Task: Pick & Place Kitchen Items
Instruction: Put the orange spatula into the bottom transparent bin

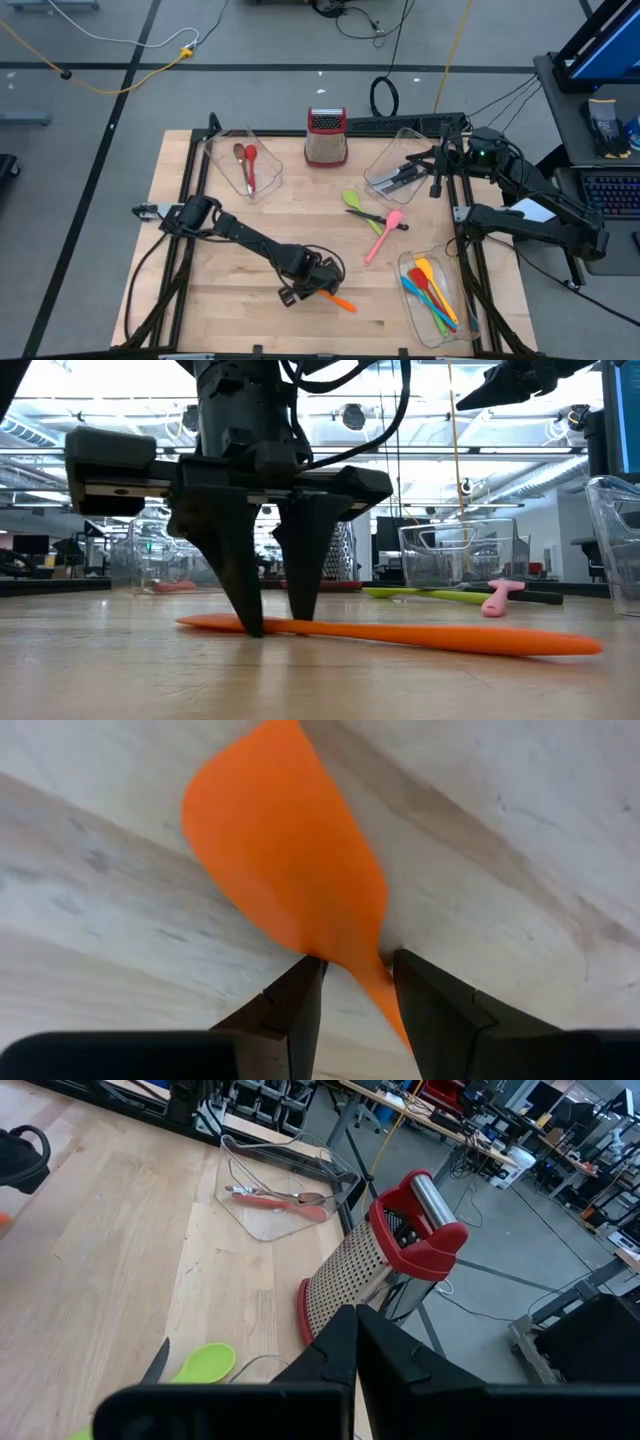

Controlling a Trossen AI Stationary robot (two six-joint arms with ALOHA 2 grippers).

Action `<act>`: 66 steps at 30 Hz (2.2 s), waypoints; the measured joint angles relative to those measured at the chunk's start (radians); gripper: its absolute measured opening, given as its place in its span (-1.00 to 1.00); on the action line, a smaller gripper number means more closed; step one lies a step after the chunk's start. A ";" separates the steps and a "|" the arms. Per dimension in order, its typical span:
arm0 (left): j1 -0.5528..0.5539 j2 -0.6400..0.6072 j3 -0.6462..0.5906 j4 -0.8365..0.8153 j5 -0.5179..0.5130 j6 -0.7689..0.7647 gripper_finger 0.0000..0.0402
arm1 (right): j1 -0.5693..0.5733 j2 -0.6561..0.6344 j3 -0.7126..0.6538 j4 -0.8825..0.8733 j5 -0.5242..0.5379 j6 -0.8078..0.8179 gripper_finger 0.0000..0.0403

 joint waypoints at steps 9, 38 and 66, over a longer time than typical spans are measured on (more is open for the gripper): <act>0.021 -0.003 0.001 -0.069 -0.029 0.157 -0.36 | 0.000 0.000 0.000 0.000 0.000 0.001 -1.00; 0.078 -0.077 -0.013 -0.164 -0.138 0.711 -0.56 | 0.000 0.004 0.000 -0.022 0.000 0.030 -1.00; 0.085 -0.117 -0.016 -0.173 -0.288 0.585 0.10 | 0.000 0.015 0.000 -0.022 0.000 0.028 -1.00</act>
